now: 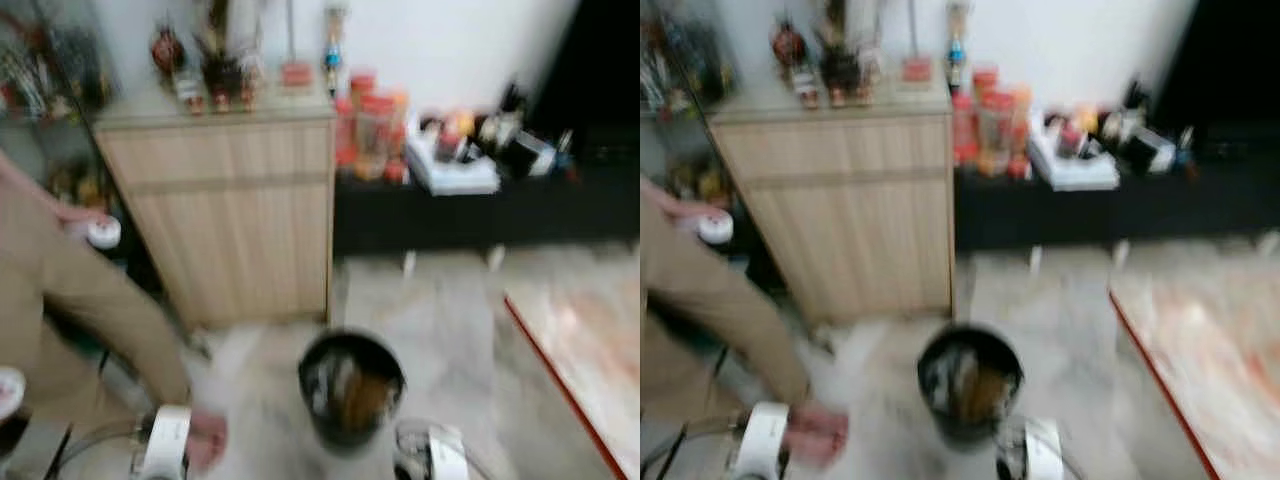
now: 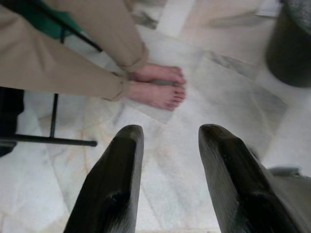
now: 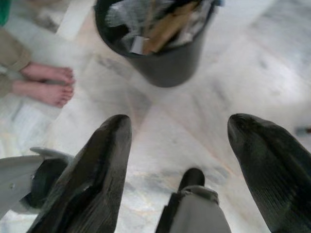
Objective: Picking trash to rubbish bin
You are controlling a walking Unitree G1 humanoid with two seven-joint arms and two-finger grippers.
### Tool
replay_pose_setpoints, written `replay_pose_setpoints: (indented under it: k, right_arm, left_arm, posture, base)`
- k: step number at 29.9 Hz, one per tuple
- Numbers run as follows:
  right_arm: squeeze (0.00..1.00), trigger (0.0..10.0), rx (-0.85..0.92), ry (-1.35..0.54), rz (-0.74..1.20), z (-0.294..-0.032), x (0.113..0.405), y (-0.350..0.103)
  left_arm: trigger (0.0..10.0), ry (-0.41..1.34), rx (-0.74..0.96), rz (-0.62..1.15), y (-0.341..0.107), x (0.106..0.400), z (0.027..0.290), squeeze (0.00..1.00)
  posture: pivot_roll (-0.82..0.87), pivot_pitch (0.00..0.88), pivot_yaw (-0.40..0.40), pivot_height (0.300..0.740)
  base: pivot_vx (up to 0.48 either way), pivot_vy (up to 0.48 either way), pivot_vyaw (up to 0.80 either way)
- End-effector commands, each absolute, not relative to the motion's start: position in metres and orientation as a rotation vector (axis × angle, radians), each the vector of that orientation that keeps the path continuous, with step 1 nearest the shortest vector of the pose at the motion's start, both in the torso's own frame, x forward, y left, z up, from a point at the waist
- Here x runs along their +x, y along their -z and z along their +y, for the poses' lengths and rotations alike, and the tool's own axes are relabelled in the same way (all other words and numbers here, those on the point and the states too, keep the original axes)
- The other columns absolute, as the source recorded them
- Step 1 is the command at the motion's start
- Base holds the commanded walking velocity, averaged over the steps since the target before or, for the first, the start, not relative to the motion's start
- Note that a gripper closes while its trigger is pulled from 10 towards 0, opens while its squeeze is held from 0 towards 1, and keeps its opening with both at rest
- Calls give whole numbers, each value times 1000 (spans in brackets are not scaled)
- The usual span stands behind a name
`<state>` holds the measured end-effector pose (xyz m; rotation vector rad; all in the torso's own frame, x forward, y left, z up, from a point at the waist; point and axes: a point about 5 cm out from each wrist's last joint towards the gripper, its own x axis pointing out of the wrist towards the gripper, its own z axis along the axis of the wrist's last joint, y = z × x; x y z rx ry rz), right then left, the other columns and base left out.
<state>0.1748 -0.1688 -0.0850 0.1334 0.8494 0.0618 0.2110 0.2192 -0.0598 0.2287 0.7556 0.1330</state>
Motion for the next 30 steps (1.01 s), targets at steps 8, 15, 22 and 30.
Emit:
replay_pose_setpoints:
  k: [8,15,22,30]
  right_arm:
    - [0,10000,142,-48,835,-168,179,83]
    - [0,10000,145,-35,839,-170,177,84]
    - [0,10000,151,-20,839,-172,177,84]
    - [0,10000,148,-22,843,-172,176,84]
  left_arm:
    - [10000,-146,236,742,56,215,224,0]
    - [10000,-149,234,741,56,215,224,0]
    - [10000,-146,234,743,57,215,223,0]
    - [10000,-145,232,744,57,214,223,0]
  posture:
    - [118,29,-12,740]
    - [117,30,-14,740]
    - [113,29,-16,740]
    - [113,29,-16,740]
  base:
    - [-266,0,0]
    - [-264,0,0]
    - [-262,0,-363]
    - [-263,0,-788]
